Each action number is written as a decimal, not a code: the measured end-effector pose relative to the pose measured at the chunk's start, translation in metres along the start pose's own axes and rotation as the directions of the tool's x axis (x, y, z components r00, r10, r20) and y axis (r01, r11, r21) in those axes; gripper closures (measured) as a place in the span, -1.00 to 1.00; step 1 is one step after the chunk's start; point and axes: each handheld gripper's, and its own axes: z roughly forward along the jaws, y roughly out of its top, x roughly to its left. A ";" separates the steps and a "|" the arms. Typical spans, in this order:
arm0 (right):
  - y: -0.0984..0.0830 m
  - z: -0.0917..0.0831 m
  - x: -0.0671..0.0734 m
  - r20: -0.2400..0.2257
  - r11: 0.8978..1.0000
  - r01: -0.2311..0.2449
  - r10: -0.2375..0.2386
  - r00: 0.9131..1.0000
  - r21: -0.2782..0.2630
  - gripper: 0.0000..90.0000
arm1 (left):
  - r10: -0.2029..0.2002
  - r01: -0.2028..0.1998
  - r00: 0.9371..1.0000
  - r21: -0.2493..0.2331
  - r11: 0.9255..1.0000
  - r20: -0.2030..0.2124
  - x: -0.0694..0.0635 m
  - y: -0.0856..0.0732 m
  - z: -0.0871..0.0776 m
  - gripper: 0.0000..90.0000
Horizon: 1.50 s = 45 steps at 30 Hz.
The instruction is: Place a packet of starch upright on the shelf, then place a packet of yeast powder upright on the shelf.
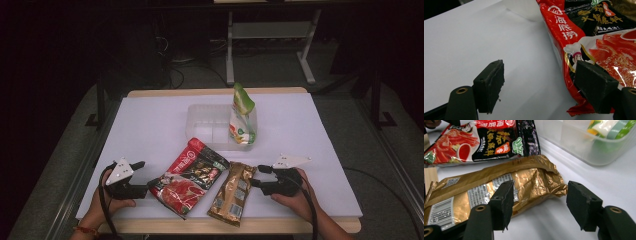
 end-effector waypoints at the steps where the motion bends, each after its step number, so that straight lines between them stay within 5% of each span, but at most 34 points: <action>1: 0.000 0.001 -0.001 -0.006 1.000 -0.010 0.010 1.000 0.005 -0.18 | 0.000 0.000 1.000 0.000 1.000 0.000 0.000 0.000 0.000 -0.49; 15: -0.002 0.009 -0.004 -0.042 0.996 -0.063 0.065 0.997 0.064 -0.43 | -0.004 0.007 0.998 -0.044 0.999 0.067 -0.008 0.015 0.001 -0.49; 25: 0.001 0.017 -0.007 -0.061 0.993 -0.084 0.089 0.994 0.083 -0.57 | 0.019 -0.012 0.985 -0.042 0.999 0.174 -0.028 0.036 0.014 -0.49; 32: 0.003 0.023 -0.008 -0.076 0.991 -0.087 0.095 0.993 0.097 -0.60 | 0.047 -0.044 0.954 -0.018 0.999 0.295 -0.053 0.050 0.028 -0.53; 40: 0.006 0.030 -0.008 -0.066 0.987 -0.100 0.109 0.992 0.123 -0.60 | 0.053 -0.074 0.905 0.034 0.997 0.421 -0.084 0.065 0.053 -0.56; 45: 0.008 0.033 -0.010 -0.077 0.987 -0.107 0.117 0.990 0.118 -0.38 | 0.039 -0.072 0.880 0.051 0.996 0.473 -0.099 0.076 0.068 -0.56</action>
